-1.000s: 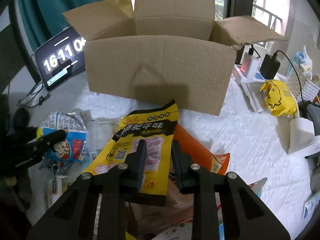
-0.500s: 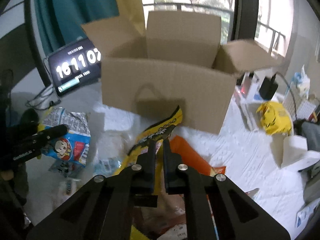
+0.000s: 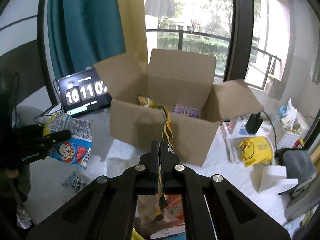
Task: Organize snacks
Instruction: 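Carry both bags into the cardboard box and open both grippers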
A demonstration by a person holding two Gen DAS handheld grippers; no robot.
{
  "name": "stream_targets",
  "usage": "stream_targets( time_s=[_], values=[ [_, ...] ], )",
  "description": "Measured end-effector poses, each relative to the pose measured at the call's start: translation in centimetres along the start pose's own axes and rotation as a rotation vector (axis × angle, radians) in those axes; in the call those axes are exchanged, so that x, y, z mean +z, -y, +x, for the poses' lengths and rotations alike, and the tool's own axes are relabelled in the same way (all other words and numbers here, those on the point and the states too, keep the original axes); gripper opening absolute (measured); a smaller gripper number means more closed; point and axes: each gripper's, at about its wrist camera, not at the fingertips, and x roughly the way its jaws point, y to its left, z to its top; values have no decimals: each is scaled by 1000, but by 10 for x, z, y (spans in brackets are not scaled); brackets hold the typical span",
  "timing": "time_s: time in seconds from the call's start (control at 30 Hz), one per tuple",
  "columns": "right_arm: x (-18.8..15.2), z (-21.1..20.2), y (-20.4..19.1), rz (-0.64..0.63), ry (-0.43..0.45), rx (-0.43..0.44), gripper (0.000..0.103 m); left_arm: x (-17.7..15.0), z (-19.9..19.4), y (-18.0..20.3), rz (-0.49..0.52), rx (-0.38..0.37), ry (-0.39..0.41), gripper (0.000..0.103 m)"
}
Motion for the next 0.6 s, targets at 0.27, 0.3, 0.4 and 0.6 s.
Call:
stream_targets(
  time_s=[0.27,0.3,0.4,0.6],
  values=[
    [17,-14,11,0,54,-8,2,30,-4,11,51,1,65,32],
    [19,-16,12,-2,62,-9,2,33,-3,11,56,2,71,32],
    [28,-20,15,-14,86,-13,2,46,-2,14,72,4,95,32],
    [45,-26,22,-26,131,-25,2,71,3,19,105,13,141,32]
  ],
)
